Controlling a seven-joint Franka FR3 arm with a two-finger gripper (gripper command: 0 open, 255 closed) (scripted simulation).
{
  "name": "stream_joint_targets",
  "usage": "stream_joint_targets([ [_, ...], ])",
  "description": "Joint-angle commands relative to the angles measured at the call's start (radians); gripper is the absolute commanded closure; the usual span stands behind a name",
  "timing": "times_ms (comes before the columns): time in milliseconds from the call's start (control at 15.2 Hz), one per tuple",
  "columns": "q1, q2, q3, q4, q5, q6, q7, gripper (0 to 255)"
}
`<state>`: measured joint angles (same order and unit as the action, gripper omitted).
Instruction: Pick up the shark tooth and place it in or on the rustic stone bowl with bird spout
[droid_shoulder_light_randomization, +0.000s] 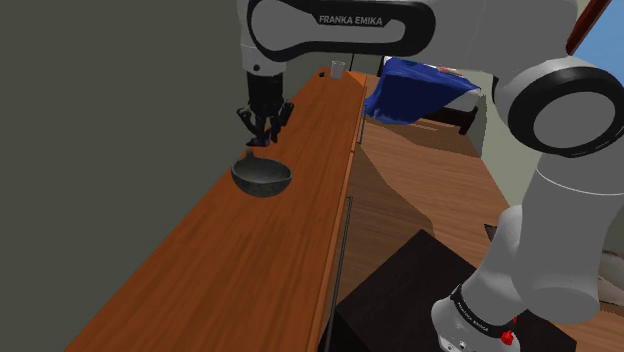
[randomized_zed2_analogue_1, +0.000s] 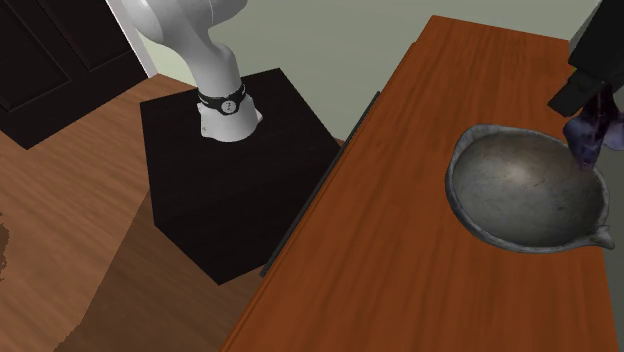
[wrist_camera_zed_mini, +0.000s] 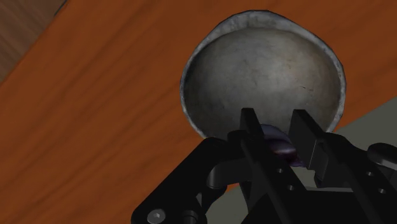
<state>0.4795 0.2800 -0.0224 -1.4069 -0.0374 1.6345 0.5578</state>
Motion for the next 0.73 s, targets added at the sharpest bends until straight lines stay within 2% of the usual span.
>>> stream_joint_targets([
  [0, 0.000, 0.004, 0.000, -0.020, 0.000, 0.025, 0.001, 255],
  [660, -0.001, 0.002, 0.000, -0.143, -0.001, 0.146, 0.005, 255],
])
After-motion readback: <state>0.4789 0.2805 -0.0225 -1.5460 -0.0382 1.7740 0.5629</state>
